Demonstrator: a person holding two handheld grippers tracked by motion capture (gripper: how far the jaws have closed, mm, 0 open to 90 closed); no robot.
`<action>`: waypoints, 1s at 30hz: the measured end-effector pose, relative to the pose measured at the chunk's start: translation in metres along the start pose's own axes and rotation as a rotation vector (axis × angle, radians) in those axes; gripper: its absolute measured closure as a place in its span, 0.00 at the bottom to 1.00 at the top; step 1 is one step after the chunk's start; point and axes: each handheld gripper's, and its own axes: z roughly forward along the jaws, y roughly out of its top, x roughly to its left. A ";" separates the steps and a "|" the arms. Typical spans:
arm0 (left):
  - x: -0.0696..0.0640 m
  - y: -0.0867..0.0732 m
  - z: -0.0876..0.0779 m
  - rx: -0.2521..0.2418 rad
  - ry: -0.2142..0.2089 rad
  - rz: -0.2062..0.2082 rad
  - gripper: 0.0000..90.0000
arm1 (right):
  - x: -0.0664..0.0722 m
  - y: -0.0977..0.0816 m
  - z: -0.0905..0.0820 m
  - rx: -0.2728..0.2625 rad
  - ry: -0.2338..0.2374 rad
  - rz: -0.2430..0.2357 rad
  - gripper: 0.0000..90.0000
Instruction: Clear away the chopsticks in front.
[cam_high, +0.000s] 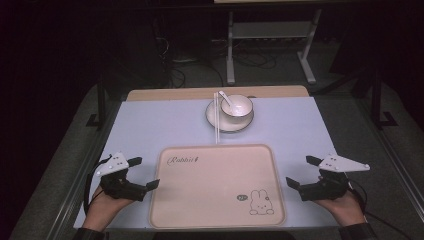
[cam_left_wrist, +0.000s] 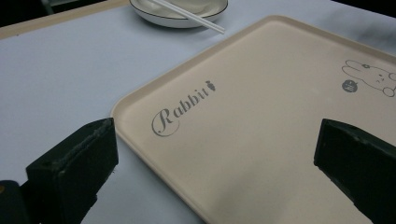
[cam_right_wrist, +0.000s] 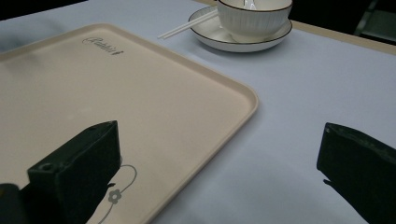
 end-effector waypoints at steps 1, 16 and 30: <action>0.001 0.001 0.002 0.007 0.000 0.002 0.00 | 0.000 0.000 0.000 0.001 0.001 -0.001 0.00; 0.011 0.028 0.041 0.064 -0.030 0.010 0.00 | 0.001 0.000 0.002 0.011 0.006 -0.001 0.00; 0.020 0.051 0.075 0.072 -0.036 -0.008 0.00 | 0.001 -0.001 0.005 0.026 0.016 0.003 0.00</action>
